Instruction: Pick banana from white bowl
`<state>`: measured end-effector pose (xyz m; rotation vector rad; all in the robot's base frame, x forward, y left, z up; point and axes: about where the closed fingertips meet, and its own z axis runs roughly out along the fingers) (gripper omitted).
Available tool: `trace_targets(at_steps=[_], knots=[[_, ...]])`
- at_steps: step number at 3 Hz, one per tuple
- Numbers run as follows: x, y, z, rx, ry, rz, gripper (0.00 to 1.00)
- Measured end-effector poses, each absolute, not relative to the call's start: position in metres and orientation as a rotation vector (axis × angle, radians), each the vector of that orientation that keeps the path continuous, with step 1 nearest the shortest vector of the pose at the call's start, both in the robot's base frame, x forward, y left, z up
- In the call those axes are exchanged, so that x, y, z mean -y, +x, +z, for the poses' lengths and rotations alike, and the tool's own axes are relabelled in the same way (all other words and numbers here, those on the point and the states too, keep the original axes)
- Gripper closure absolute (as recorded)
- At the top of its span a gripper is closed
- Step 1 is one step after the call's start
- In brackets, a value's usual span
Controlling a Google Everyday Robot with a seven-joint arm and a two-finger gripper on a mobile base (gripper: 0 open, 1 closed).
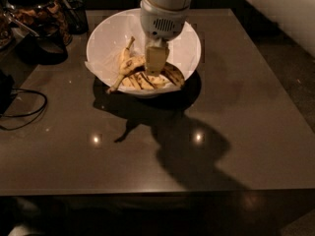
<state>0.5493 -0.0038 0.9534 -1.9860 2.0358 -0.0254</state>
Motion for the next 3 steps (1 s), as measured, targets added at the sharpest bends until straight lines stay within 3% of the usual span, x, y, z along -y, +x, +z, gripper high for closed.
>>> trace_targets(at_steps=[1,3], knots=[[0.011,0.495,0.980,-2.008,-1.950,-0.051,1.00],[0.015,0.484,0.983,-2.023,-1.948,-0.087,1.00]])
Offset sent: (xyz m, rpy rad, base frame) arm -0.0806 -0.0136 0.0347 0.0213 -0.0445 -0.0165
